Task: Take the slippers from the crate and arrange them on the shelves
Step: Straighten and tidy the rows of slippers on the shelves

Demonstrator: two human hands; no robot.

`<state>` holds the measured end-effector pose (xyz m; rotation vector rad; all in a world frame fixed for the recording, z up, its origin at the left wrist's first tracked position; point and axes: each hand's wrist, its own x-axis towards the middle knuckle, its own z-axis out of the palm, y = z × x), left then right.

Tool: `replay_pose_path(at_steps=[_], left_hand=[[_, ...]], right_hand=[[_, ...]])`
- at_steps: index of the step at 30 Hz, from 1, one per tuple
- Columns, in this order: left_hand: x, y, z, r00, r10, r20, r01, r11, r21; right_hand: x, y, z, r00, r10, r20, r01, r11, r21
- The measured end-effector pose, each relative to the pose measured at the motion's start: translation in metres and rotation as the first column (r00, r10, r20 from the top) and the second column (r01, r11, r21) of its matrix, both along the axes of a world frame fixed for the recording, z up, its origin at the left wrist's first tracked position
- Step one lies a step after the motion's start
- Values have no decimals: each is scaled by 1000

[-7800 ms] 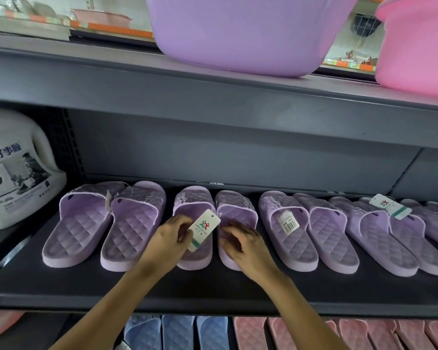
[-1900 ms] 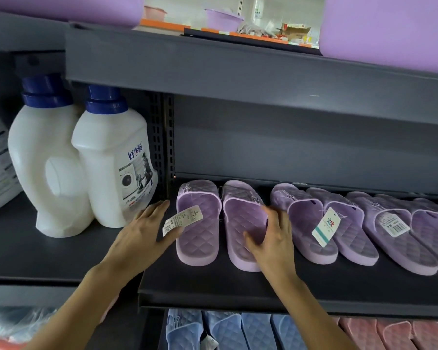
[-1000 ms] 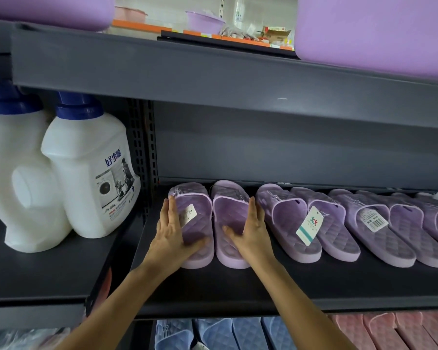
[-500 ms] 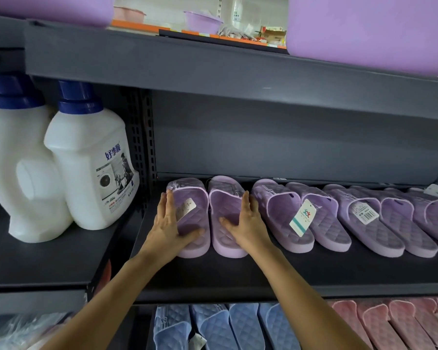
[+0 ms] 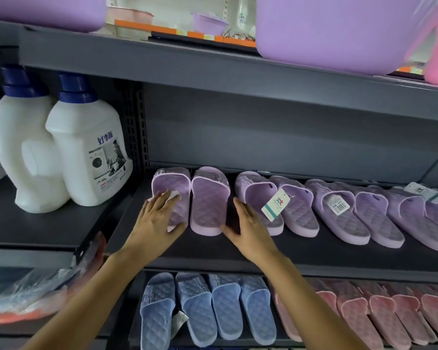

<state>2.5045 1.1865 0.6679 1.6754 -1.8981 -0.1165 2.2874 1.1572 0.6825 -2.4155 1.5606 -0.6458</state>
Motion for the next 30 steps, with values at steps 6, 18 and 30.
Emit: replay_pose_path(at_steps=[6,18,30], left_hand=[[-31,38,-3,997,-3,80,3,1000,9],[-73,118,-24,971,13,237,-22,999,36],[-54,147,-98,988,6,154,-30,988,154]], right_hand=[[-32,29,-5,995,86,-58,-90,993,-78],[-78,79,-53,971,218,-94,-235,941,-243],[-73,96,-119,947,313,75,-291,932,-216]])
